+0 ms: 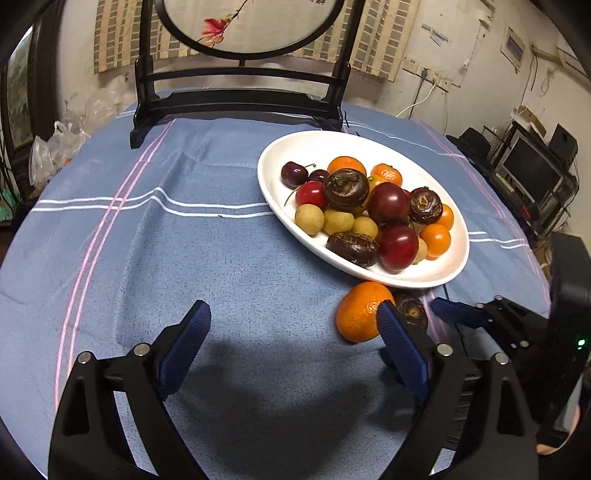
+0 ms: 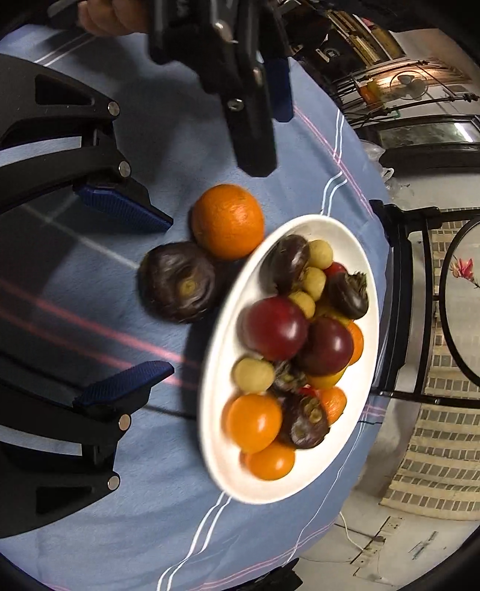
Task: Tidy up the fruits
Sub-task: 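Grasp a tangerine with the left tool while the right grasps a water chestnut, then carry both fruits over the white plate and open both tools to release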
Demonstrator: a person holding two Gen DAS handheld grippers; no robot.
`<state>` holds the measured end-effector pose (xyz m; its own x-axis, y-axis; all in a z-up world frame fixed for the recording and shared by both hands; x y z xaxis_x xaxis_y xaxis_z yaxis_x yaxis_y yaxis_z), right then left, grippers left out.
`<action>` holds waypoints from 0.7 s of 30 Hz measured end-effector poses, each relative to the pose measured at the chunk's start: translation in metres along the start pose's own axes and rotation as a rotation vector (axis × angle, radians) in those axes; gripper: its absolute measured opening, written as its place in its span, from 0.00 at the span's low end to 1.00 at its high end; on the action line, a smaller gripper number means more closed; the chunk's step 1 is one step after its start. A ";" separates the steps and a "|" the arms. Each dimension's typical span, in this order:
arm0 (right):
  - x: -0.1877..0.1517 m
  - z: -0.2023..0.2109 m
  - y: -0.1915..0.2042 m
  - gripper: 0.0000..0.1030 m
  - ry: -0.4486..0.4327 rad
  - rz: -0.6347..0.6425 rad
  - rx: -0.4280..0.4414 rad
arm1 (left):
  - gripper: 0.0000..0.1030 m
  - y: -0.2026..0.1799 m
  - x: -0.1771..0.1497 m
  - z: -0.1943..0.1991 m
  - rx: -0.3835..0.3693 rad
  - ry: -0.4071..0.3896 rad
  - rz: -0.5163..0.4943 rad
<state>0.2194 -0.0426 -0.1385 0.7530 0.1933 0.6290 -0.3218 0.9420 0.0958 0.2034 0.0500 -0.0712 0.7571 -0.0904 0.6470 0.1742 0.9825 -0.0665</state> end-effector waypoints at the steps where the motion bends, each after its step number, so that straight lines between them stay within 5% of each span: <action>1: 0.003 -0.002 0.002 0.62 -0.005 0.004 -0.001 | 0.86 0.000 0.000 -0.001 -0.004 0.002 0.005; 4: 0.009 -0.004 0.004 0.43 -0.018 -0.012 0.005 | 0.86 0.000 -0.001 -0.003 0.000 0.007 0.003; 18: -0.005 0.019 -0.045 0.42 -0.007 -0.121 0.013 | 0.86 -0.031 -0.012 -0.017 -0.045 0.045 -0.092; 21: -0.008 0.022 -0.052 0.42 -0.006 -0.129 0.014 | 0.67 -0.041 -0.015 -0.024 -0.060 0.057 -0.122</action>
<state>0.2173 -0.0989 -0.1310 0.7853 0.0687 0.6153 -0.2300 0.9551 0.1869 0.1998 0.0072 -0.0967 0.7624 -0.2196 0.6087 0.3031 0.9523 -0.0361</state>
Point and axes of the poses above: each gripper's, at about its wrist camera, not at the fingertips, and z roughly against the way its jaws point, y to its left, x to its top, the point moved 7 cm from there along -z, roughly the way its jaws point, and after that the axes turned 10 degrees about -z, right-handed, at the moved point
